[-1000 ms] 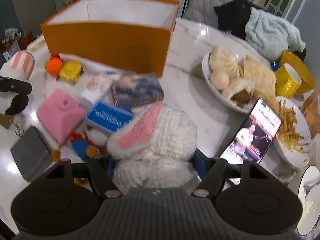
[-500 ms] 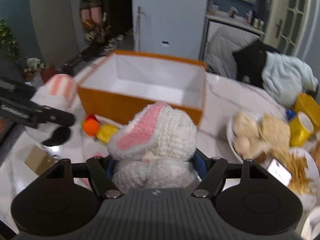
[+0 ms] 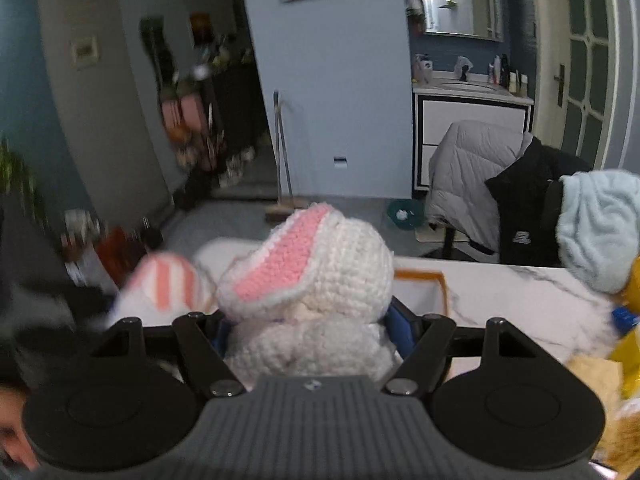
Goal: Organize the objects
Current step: 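Lift both plushes and carry them over the orange box with both tools, then lower both plushes into the orange box and open both tools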
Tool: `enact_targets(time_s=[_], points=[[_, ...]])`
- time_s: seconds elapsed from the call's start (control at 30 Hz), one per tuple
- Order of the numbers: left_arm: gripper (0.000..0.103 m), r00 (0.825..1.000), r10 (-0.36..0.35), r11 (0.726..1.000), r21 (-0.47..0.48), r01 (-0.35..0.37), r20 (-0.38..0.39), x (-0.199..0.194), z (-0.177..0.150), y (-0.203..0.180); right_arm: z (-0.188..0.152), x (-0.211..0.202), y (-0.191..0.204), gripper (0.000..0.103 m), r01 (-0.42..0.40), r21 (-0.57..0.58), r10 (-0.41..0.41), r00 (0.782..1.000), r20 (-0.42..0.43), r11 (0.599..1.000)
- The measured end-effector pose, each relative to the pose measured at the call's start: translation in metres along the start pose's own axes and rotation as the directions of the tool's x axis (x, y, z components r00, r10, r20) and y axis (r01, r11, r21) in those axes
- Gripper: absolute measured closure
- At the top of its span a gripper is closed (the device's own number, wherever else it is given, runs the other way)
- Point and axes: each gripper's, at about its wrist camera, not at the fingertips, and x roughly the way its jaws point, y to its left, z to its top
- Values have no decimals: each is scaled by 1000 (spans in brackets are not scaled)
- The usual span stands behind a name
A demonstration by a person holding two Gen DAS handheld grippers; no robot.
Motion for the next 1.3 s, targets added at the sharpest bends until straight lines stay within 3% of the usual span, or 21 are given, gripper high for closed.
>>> enact_targets(time_s=[0.13,0.23,0.37,0.57,0.93,1.03,1.3], points=[[19,1000,22,999,-43,-21,7,23,3,3,7,28,-10,29,-15,95,11,999,42,995],[19,997,81,996,-22,-81,-14,45,1,2,3,54,-17,29,18,141,-23,999,37,990],[19,991,126,992,-9,-126,-53,74,-6,1,-17,96,-33,29,59,191,-54,998,-32,980],[19,970,194,981,50,-189,-146,103,-18,-9,-46,138,-47,29,37,241,1,988,-157,970],[18,927,275,959,138,-247,-253,132,-35,-14,-79,176,-52,28,42,334,58,958,-282,942],[16,912,316,941,205,-268,-260,139,-41,-17,-88,185,-53,27,53,339,58,949,-311,939],[15,907,341,929,235,-286,-248,136,-43,-21,-90,186,-57,23,53,344,69,940,-334,938]])
